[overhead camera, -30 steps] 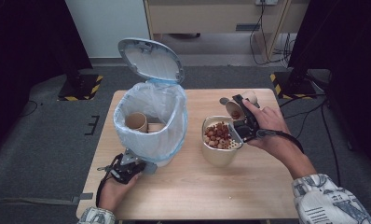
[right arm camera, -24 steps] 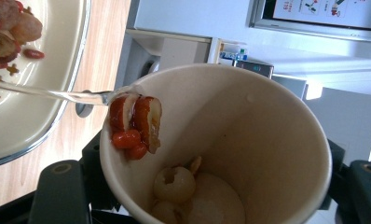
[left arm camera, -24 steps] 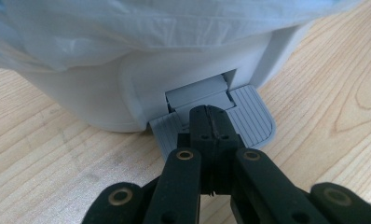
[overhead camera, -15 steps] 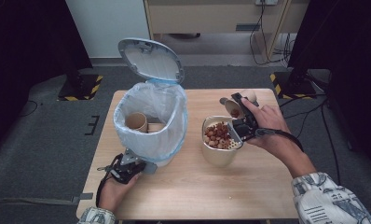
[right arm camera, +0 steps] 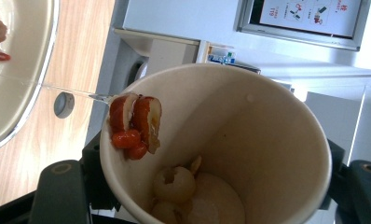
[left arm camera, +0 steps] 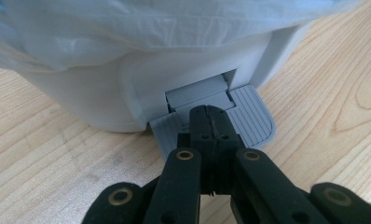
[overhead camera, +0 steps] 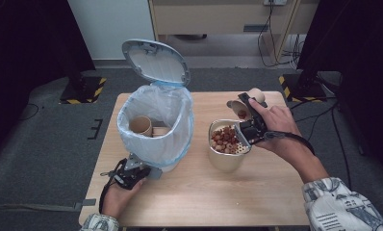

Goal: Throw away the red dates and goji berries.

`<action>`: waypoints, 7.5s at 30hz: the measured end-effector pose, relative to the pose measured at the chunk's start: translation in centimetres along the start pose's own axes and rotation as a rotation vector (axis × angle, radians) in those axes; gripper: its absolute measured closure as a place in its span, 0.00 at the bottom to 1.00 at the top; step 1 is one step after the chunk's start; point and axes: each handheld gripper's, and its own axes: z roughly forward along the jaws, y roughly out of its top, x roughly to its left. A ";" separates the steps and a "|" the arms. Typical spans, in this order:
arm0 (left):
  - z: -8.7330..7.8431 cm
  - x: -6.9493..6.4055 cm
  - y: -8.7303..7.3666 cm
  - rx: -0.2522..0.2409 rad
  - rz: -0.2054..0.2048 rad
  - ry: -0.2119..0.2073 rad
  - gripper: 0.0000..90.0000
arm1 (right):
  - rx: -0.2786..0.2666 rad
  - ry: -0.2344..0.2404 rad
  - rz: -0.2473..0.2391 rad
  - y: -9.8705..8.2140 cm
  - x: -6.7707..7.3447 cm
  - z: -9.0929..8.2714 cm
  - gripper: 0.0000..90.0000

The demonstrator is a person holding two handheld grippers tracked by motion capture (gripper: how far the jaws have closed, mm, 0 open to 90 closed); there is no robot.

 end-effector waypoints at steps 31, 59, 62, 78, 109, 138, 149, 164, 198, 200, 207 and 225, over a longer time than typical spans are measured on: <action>0.0 0.0 0.0 0.000 0.001 -0.001 1.00 | 0.001 0.028 -0.122 1.1 0.8 0.0 0.30; 0.0 0.0 0.0 0.000 0.001 0.000 1.00 | -0.007 0.043 -0.192 1.7 1.9 0.3 0.31; 0.0 0.0 0.0 -0.001 -0.001 -0.003 1.00 | 0.003 0.014 -0.164 1.6 1.1 0.0 0.31; 0.0 0.0 0.0 0.000 -0.001 -0.002 1.00 | 0.012 0.018 -0.279 1.8 0.0 -0.1 0.31; 0.0 0.1 0.0 -0.001 -0.004 -0.006 1.00 | -0.009 0.050 -0.377 2.5 0.4 -0.1 0.32; 0.0 0.0 0.0 -0.001 -0.009 -0.006 1.00 | 0.004 0.063 -0.385 2.3 0.9 0.2 0.32; 0.0 0.0 0.0 -0.002 -0.012 -0.008 1.00 | 0.015 0.100 -0.473 2.4 0.8 -0.2 0.32; 0.0 0.0 0.0 -0.002 -0.010 -0.008 1.00 | -0.001 0.131 -0.526 3.6 1.6 0.3 0.32; 0.0 0.1 0.0 -0.002 -0.010 -0.009 1.00 | 0.004 0.127 -0.401 2.8 0.9 0.3 0.31; 0.0 0.1 0.0 -0.002 -0.013 -0.009 1.00 | -0.004 0.118 -0.374 2.6 0.6 0.4 0.31; 0.0 0.1 0.0 -0.002 -0.010 -0.010 1.00 | 0.002 0.109 -0.246 1.8 -0.1 0.7 0.31; 0.0 0.1 0.0 -0.002 -0.010 -0.010 1.00 | -0.039 0.114 -0.019 2.3 -1.2 1.2 0.31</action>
